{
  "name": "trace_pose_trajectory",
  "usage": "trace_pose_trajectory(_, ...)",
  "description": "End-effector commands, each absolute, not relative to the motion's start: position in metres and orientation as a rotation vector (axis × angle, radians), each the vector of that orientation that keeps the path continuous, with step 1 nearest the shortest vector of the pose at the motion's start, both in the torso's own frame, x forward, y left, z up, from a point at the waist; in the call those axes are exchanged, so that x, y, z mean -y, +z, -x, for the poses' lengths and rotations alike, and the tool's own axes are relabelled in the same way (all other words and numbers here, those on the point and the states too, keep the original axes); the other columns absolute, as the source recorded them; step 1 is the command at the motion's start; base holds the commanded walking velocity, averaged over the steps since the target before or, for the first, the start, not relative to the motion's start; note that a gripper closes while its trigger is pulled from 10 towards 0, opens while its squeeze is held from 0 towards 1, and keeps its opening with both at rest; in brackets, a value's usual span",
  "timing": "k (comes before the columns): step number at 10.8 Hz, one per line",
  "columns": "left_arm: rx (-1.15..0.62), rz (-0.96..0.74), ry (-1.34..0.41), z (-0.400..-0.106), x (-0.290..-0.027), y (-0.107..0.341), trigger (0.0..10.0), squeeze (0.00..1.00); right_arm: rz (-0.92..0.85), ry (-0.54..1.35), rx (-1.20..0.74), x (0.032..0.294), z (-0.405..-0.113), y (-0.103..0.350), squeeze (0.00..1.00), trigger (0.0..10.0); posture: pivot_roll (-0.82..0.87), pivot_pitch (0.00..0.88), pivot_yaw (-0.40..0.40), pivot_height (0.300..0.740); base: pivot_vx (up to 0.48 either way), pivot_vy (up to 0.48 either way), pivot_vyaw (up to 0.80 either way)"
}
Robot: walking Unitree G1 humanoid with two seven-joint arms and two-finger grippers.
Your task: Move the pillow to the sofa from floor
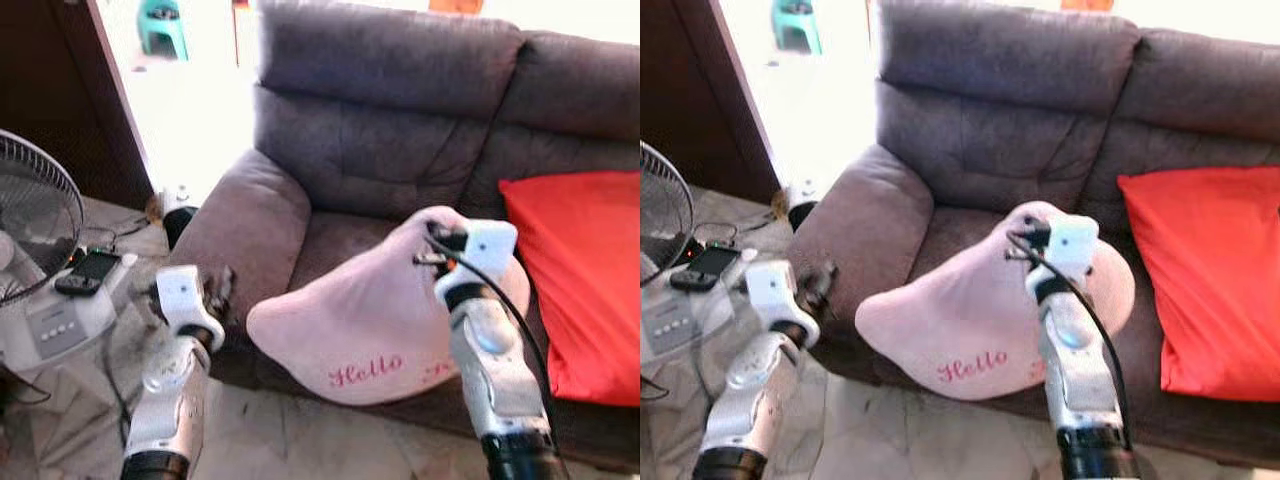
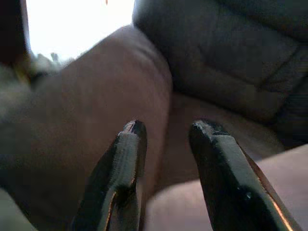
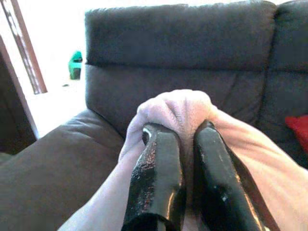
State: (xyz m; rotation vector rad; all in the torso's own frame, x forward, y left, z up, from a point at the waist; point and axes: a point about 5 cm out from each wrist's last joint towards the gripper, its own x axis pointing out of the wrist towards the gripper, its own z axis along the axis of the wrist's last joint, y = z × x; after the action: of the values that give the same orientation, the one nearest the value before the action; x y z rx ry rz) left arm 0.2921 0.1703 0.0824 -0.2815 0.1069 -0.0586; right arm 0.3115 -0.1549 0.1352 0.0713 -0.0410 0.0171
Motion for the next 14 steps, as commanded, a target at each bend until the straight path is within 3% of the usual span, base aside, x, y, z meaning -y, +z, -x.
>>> trace_pose_trajectory(1, -0.131, 0.361, -0.09, -0.294, -0.169, 0.082, 10.0, 1.0, -0.073, 0.016, 0.156, 0.157, -0.315, 0.164, 0.0, 10.0, 0.07, 0.0, -0.079, 0.74, 0.0, 0.0, 0.0)
trace_pose_trajectory(7, -0.333, 0.777, -0.072, -0.295, -0.184, 0.045, 10.0, 1.0, -0.073, 0.042, 0.121, 0.15, -0.314, 0.161, 0.0, 10.0, 0.06, 0.0, -0.075, 0.74, 0.0, 0.0, 0.0)
trace_pose_trajectory(10, -0.347, 0.861, -0.023, -0.302, -0.188, 0.04, 10.0, 1.0, -0.072, 0.045, 0.116, 0.149, -0.313, 0.16, 0.0, 10.0, 0.05, 0.0, -0.071, 0.74, 0.0, 0.0, 0.0)
trace_pose_trajectory(12, -0.42, 0.817, 0.053, -0.303, -0.191, 0.03, 10.0, 1.0, -0.073, 0.044, 0.117, 0.149, -0.312, 0.16, 0.0, 10.0, 0.05, 0.0, -0.068, 0.74, 0.0, 0.0, 0.0)
trace_pose_trajectory(13, -0.438, 0.848, 0.078, -0.307, -0.191, 0.027, 10.0, 0.0, -0.073, 0.044, 0.114, 0.149, -0.311, 0.159, 0.0, 10.0, 0.04, 0.0, -0.067, 0.74, 0.0, 0.0, 0.0)
trace_pose_trajectory(14, -0.445, 0.856, 0.064, -0.31, -0.188, 0.028, 10.0, 0.0, -0.074, 0.043, 0.113, 0.149, -0.31, 0.159, 0.0, 10.0, 0.04, 0.0, -0.07, 0.74, 0.0, 0.0, 0.0)
